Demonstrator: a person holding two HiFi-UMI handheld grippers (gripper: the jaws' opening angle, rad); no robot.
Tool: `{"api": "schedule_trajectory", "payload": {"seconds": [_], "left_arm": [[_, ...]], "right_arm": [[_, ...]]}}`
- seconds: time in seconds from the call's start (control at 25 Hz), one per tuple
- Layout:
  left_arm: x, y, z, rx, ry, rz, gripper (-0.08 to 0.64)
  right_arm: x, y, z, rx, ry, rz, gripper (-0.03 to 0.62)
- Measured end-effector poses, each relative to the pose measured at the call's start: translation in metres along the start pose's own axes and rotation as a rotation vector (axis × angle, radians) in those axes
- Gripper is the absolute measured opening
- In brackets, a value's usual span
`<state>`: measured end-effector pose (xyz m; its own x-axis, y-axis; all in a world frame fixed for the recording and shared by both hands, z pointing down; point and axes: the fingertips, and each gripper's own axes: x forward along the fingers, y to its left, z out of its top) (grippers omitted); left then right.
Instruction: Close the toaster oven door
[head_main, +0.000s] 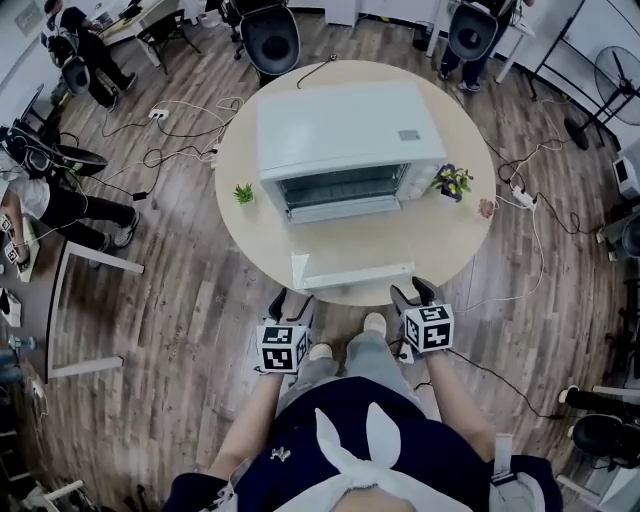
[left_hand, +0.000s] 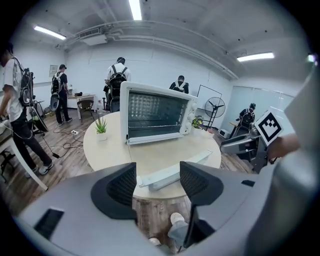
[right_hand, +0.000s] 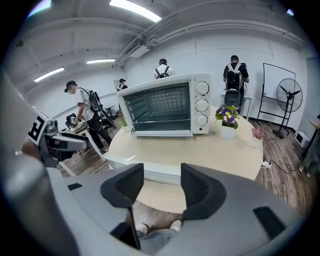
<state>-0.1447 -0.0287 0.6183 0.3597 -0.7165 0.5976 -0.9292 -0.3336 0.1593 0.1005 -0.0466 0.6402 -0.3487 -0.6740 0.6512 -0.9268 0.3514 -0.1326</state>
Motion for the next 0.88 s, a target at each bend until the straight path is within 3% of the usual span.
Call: {"api": "schedule_trajectory", "payload": {"seconds": [0.24, 0.56, 0.88], "left_arm": [[0.019, 0.007, -0.016, -0.011, 0.041, 0.039, 0.262], [0.046, 0.02, -0.041, -0.139, 0.082, 0.084, 0.262], [0.057, 0.014, -0.058, -0.111, 0.111, 0.076, 0.262]], "right_arm": [[0.026, -0.024, -0.02, 0.025, 0.086, -0.021, 0.23], [0.054, -0.05, -0.051, 0.091, 0.162, -0.033, 0.219], [0.072, -0.052, -0.058, 0.191, 0.13, 0.023, 0.212]]}}
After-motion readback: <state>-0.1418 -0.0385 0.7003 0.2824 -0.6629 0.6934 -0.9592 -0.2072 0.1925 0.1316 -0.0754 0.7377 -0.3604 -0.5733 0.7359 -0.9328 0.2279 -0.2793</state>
